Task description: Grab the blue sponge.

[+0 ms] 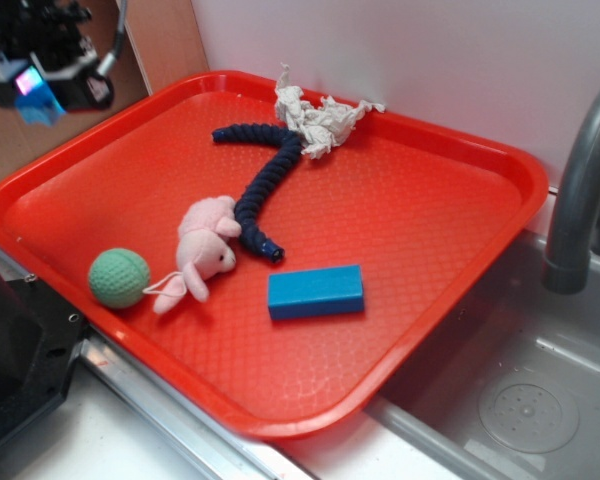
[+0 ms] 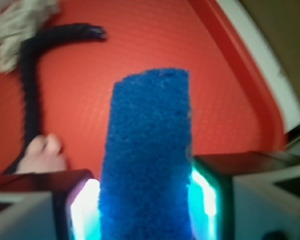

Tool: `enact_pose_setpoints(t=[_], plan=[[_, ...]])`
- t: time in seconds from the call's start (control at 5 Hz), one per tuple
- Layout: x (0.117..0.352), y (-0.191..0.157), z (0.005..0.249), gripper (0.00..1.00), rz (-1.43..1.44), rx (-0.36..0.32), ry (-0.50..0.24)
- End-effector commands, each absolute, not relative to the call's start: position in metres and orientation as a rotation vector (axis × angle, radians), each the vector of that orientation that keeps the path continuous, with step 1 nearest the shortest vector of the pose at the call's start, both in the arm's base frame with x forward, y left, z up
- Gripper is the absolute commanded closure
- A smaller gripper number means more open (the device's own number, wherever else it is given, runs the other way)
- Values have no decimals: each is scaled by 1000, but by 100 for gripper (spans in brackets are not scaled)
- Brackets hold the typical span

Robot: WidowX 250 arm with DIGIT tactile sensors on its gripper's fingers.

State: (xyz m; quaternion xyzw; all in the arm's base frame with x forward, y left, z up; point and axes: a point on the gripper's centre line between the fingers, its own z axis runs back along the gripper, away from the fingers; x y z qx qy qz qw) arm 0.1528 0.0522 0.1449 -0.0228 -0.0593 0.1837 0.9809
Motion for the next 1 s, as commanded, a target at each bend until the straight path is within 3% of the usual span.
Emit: enact_pose_setpoints(t=[0.0, 0.2, 0.4, 0.8], plan=[[184, 34, 196, 100, 189, -1, -146], [195, 21, 190, 100, 120, 14, -143], [194, 33, 184, 100, 111, -9, -154], [187, 48, 186, 100, 154, 11, -178]])
